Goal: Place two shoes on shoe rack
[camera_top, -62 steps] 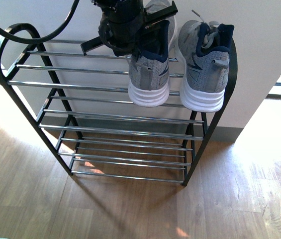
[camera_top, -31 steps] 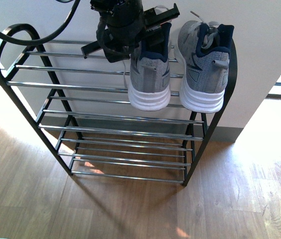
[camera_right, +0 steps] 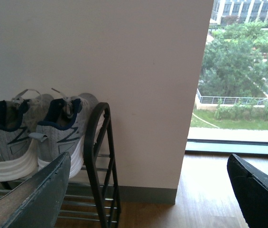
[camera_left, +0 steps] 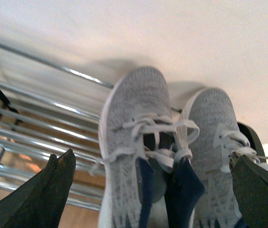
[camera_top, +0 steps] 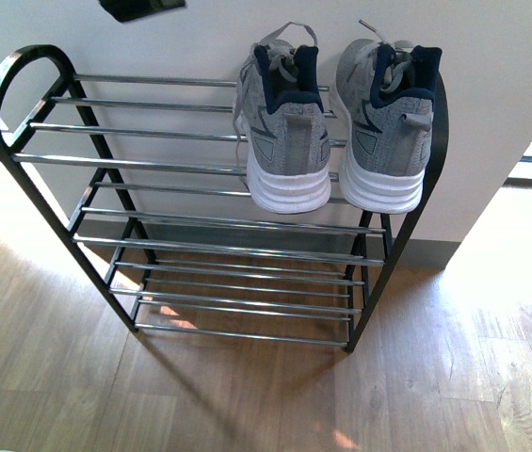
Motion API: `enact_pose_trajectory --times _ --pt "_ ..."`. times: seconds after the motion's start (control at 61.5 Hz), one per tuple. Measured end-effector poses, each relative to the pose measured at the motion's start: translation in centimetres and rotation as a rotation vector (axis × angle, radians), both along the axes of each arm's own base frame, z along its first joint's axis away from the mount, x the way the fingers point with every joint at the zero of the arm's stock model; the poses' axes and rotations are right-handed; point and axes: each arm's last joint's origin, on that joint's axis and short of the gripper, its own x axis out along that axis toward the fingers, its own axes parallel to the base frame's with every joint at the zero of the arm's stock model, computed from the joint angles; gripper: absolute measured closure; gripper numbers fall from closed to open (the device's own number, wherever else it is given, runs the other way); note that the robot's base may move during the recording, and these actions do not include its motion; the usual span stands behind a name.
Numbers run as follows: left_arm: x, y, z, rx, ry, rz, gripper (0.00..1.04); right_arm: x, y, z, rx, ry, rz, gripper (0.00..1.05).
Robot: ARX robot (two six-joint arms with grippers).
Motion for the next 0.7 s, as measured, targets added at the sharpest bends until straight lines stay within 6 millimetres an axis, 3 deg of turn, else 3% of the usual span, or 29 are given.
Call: enact_pose_trajectory --times 0.146,0.276,0.439,0.569,0.699 --pt "-5.1 5.7 1.1 0.164 -0.348 0.040 0.38 0.0 0.0 0.0 0.000 0.000 -0.001 0.09" --pt "-9.0 9.6 0.8 0.236 -0.447 0.069 0.57 0.0 0.0 0.0 0.000 0.000 0.001 0.09" --pt "-12.2 12.0 -2.3 0.298 -0.382 0.025 0.83 0.0 0.0 0.0 0.000 0.000 0.000 0.09" --pt "-14.3 13.4 -3.2 0.310 -0.378 0.023 1.02 0.0 0.0 0.0 0.000 0.000 0.000 0.09" --pt "-16.3 14.9 -3.7 0.312 -0.389 0.037 1.04 0.0 0.0 0.0 0.000 0.000 0.000 0.09"
